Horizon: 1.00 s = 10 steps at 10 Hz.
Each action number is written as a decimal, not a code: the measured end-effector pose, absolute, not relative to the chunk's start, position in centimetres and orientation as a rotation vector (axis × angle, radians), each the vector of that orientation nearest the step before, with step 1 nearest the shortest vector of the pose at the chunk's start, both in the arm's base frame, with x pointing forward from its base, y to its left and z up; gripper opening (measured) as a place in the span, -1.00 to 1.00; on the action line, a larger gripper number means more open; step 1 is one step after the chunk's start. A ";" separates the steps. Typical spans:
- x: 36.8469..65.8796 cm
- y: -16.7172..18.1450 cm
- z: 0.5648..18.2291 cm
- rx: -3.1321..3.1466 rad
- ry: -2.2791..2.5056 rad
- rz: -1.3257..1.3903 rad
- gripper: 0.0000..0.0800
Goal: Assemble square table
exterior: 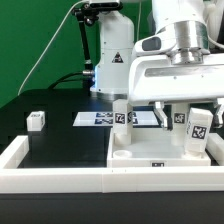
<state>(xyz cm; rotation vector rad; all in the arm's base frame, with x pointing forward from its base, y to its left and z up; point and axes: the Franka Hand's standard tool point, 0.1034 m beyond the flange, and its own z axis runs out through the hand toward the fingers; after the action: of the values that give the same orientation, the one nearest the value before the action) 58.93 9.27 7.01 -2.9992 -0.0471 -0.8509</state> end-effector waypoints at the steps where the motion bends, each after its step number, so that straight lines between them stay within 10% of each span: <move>1: 58.9 9.5 7.5 -2.996 -0.049 -0.833 0.62; 10: 59.6 10.0 8.3 -2.989 -0.073 -0.256 0.62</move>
Offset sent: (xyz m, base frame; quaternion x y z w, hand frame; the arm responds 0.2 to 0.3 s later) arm 0.0000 0.0000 0.0000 0.0000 -0.0650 0.0000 0.9979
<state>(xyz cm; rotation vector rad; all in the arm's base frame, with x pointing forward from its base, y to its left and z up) 59.64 10.05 8.30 -2.9889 -0.0734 -0.2555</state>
